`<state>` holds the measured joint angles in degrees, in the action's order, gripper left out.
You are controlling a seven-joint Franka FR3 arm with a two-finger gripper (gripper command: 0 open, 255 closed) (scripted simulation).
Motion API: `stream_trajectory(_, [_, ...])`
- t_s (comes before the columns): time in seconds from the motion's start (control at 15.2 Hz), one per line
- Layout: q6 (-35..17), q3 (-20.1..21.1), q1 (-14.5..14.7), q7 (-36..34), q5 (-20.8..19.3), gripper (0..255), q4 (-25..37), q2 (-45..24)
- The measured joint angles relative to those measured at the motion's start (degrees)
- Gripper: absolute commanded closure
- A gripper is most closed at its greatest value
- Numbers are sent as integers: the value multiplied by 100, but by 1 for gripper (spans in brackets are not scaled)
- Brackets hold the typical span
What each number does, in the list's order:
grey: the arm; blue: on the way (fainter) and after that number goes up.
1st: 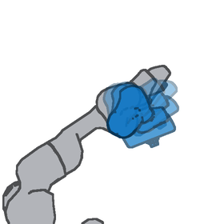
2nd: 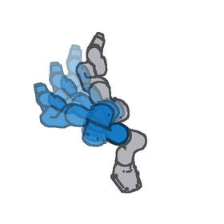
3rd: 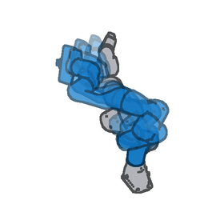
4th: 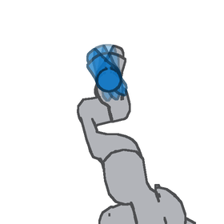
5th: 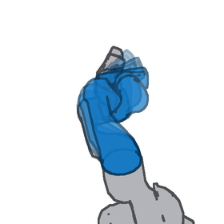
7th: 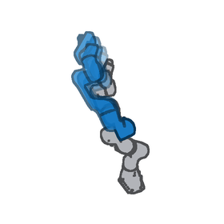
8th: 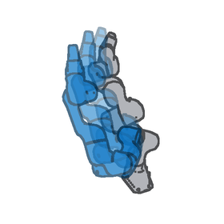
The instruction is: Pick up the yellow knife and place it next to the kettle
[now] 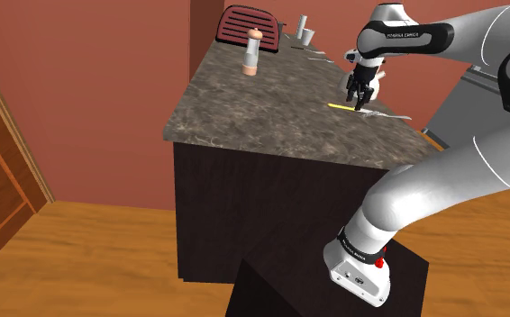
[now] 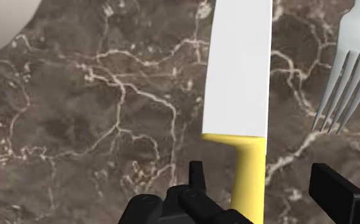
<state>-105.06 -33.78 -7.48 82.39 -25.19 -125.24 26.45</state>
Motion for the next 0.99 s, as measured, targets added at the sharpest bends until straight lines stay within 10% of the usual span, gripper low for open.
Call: stream_trajectory(0.99, [709,225,61,42,125,0,655,26])
